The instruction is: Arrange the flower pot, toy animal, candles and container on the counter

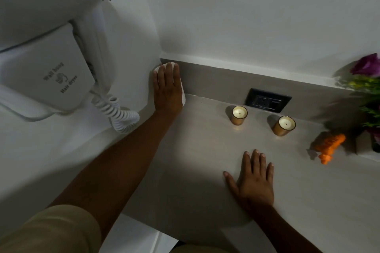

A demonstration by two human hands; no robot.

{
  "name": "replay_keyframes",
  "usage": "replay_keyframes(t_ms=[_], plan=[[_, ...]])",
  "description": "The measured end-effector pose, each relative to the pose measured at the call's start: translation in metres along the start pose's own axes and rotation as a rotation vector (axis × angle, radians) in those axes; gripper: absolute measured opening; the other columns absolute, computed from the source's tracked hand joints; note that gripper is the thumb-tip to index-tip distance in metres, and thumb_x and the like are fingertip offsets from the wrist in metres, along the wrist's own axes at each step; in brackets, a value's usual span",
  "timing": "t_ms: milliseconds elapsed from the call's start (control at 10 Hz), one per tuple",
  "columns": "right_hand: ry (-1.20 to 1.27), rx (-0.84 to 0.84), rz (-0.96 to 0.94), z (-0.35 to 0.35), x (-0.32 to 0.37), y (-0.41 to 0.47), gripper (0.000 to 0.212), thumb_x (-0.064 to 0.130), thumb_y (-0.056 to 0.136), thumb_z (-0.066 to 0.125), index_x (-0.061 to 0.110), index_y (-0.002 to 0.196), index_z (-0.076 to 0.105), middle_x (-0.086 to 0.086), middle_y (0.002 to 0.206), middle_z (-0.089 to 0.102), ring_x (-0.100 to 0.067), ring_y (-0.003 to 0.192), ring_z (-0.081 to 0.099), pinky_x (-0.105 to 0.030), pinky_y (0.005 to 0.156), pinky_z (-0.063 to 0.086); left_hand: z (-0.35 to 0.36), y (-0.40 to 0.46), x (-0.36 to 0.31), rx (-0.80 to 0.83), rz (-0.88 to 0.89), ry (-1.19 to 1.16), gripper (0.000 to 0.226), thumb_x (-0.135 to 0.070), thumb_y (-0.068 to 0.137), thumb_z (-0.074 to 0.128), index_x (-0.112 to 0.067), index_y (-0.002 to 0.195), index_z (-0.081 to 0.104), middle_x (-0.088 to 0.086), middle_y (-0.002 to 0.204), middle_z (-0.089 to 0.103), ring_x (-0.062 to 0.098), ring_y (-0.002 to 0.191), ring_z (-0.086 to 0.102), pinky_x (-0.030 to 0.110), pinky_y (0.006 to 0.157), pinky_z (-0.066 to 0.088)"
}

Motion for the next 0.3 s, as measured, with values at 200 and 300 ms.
replay_keyframes(t_ms=[200,300], plan=[[0.005,0.094,0.026,-0.007,0.0,-0.002,0.103,0.089,0.083,0.008,0.022,0.161,-0.002,-0.01,0.167,-0.012,-0.028,0.152,-0.019,-0.048,0.121,-0.015,-0.008,-0.004,0.002,0.064,0.015,-0.091,0.101,-0.023,0.079,0.077,-0.001,0.159,0.018,0.023,0.163,0.029,0.045,0.15,0.025,0.059,0.125,0.004],[0.08,0.132,0.006,-0.024,-0.002,-0.001,0.1,0.085,0.085,0.029,0.019,0.159,0.013,-0.012,0.168,0.005,-0.031,0.154,0.0,-0.043,0.123,-0.001,-0.018,-0.017,-0.018,0.04,0.091,-0.17,0.103,-0.032,0.078,0.076,-0.001,0.158,0.019,0.023,0.165,0.025,0.042,0.154,0.018,0.062,0.125,0.003]])
Point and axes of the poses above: each hand's wrist, its own y-axis towards the middle knuckle, its own z-axis out of the palm, x = y × z, the point moved 3 cm from there along y, towards the middle knuckle
